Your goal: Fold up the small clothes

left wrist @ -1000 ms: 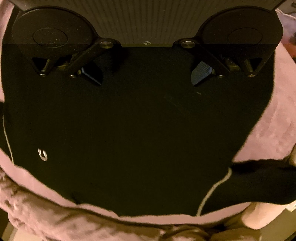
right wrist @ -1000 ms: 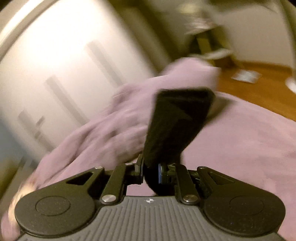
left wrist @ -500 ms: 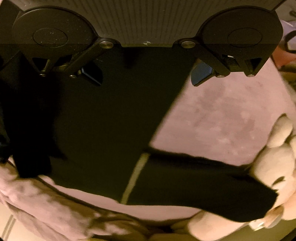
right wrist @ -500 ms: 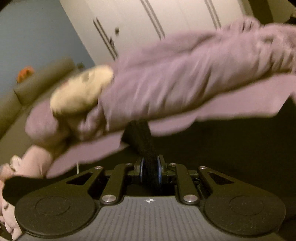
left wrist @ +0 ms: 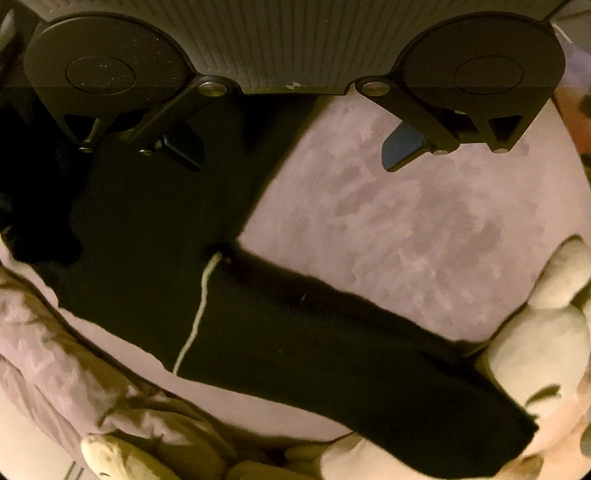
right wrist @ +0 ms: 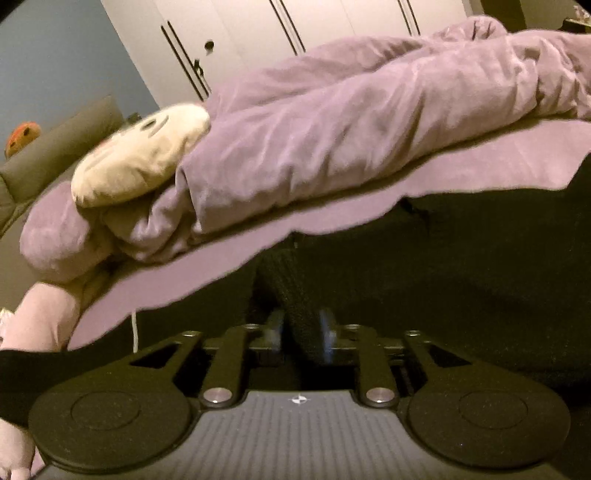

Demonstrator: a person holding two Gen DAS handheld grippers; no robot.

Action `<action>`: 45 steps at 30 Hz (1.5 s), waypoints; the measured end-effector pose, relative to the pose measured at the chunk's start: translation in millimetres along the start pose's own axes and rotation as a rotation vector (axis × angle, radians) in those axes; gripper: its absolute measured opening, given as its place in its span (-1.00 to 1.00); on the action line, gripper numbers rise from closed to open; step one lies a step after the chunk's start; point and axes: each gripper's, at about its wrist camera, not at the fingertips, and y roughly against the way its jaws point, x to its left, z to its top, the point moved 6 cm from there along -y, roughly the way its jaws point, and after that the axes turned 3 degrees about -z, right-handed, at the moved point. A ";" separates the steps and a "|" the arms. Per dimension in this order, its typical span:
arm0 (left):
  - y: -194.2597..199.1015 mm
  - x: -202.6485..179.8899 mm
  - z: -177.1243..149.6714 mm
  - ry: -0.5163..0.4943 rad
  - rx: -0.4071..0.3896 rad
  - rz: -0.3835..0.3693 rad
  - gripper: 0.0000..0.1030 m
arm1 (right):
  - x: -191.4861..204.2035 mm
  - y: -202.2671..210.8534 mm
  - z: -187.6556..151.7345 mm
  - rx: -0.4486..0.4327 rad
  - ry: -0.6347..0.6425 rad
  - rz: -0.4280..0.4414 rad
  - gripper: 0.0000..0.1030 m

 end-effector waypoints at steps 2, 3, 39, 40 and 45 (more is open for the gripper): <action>-4.6 5.7 5.9 0.046 0.019 -0.030 1.00 | 4.1 -12.7 -18.7 0.171 -0.015 0.061 0.07; -6.6 9.5 8.6 0.069 0.026 -0.035 1.00 | 6.2 -10.3 -24.5 0.210 -0.035 0.102 0.07; -62.3 186.6 158.8 0.498 -0.307 -0.084 1.00 | 12.2 -20.2 -48.2 0.200 -0.109 0.001 0.48; -63.1 185.2 158.2 0.507 -0.306 -0.089 1.00 | 12.6 -20.1 -48.7 0.199 -0.107 0.000 0.49; -57.8 183.0 156.5 0.538 -0.308 -0.127 0.57 | 16.3 -21.4 -50.7 0.196 -0.077 -0.009 0.53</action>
